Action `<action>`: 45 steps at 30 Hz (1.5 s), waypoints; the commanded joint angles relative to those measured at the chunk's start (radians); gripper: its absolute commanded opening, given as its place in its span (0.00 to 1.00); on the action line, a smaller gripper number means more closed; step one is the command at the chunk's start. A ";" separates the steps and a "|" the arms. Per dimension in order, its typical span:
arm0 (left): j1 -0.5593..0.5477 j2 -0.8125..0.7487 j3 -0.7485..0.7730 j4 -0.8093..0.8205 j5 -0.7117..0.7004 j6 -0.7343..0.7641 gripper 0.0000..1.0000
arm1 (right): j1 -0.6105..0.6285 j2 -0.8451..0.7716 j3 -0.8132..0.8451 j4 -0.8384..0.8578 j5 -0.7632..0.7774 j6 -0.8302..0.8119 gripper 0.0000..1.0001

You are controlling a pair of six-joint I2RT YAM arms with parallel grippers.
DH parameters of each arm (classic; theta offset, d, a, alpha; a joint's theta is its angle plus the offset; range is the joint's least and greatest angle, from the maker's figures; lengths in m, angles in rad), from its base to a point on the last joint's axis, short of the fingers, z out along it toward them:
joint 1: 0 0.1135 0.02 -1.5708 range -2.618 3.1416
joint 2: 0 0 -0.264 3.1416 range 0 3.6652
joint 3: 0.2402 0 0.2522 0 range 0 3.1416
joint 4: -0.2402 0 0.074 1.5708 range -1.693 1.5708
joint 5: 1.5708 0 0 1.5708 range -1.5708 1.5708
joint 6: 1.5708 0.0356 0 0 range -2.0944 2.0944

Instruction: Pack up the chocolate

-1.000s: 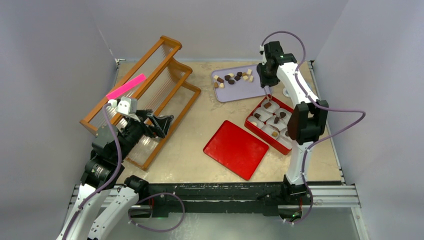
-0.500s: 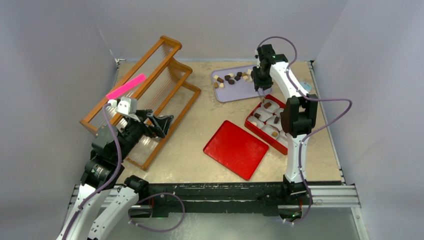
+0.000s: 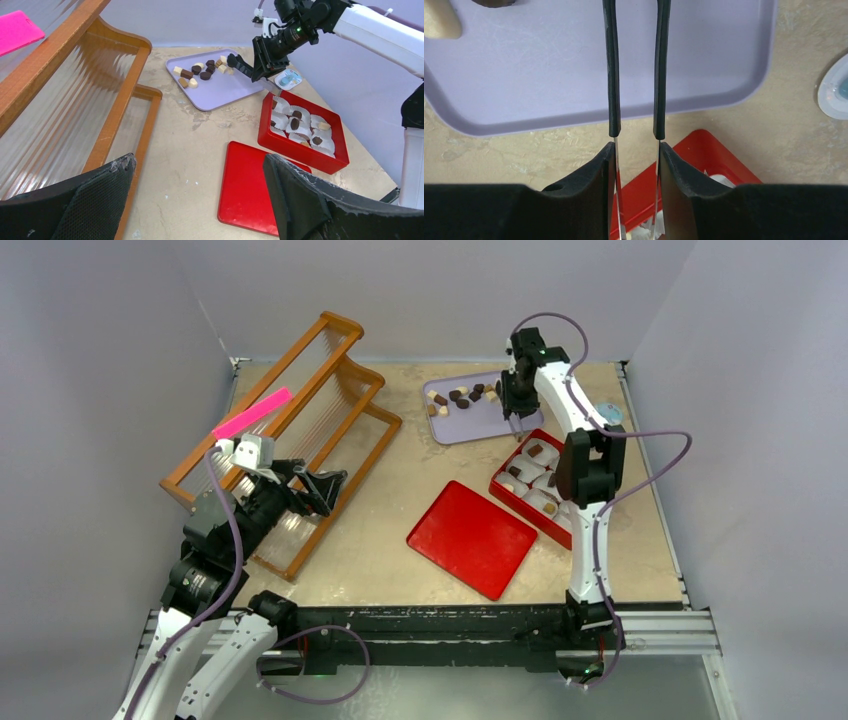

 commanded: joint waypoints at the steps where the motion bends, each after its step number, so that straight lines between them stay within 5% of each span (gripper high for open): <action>1: -0.006 -0.006 0.001 0.002 -0.010 0.019 0.97 | 0.006 0.023 0.057 -0.044 -0.010 0.025 0.37; 12: -0.006 -0.004 0.002 0.002 -0.009 0.019 0.97 | 0.005 0.060 0.095 -0.076 0.013 0.033 0.37; 21: -0.006 -0.004 0.002 0.002 -0.009 0.019 0.98 | 0.006 0.032 0.071 -0.053 0.014 0.029 0.23; 45: -0.006 -0.008 0.003 0.002 -0.008 0.017 0.98 | 0.006 -0.313 -0.222 0.008 0.003 0.040 0.19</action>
